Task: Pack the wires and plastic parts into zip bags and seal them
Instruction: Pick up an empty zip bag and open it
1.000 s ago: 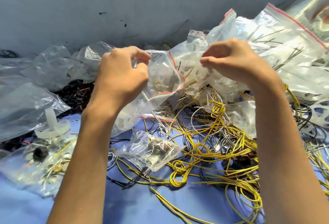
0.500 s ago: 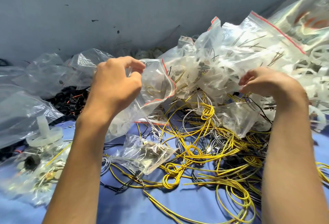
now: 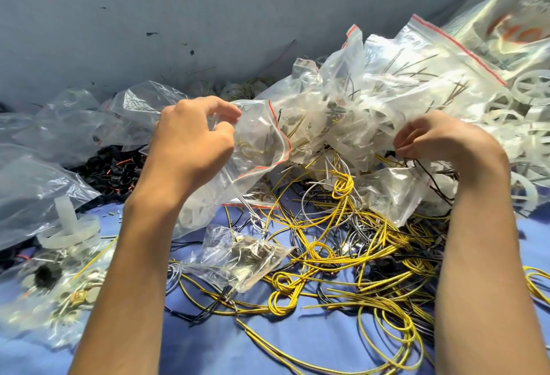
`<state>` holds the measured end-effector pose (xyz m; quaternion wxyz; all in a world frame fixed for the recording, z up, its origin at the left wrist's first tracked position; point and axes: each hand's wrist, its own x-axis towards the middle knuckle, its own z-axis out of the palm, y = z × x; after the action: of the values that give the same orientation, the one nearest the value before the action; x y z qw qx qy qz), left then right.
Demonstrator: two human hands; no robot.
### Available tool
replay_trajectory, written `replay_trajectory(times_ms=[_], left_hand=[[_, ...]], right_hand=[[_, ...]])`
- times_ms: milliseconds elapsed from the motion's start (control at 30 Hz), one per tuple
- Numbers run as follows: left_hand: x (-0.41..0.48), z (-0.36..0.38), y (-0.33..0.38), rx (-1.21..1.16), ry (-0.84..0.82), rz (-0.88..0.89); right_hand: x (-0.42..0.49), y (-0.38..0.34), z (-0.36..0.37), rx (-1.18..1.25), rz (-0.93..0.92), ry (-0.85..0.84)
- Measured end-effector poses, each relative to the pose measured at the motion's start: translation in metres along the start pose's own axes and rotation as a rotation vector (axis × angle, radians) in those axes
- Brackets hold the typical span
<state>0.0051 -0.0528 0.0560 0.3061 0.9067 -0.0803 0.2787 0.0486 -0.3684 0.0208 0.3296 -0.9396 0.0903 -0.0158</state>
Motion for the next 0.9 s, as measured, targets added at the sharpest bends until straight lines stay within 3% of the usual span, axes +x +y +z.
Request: replay_trajectory(times_ms=[433,667,767,900], left_hand=[[0.001,-0.002,-0.003,-0.004,-0.032,-0.044],[-0.001,-0.001,-0.001,-0.06,-0.055,-0.075],[0.0,-0.001,-0.001,-0.047,-0.044,-0.089],[0.001,0.0,-0.003,-0.045,-0.05,-0.088]], right_hand=[[-0.024,-0.028,-0.026,0.095,-0.155,0.347],[-0.044,-0.049,-0.039,0.157,-0.324,0.53],[-0.047,-0.06,-0.033,0.144,-0.382,0.542],[-0.05,-0.074,-0.023,0.196,-0.469,0.433]])
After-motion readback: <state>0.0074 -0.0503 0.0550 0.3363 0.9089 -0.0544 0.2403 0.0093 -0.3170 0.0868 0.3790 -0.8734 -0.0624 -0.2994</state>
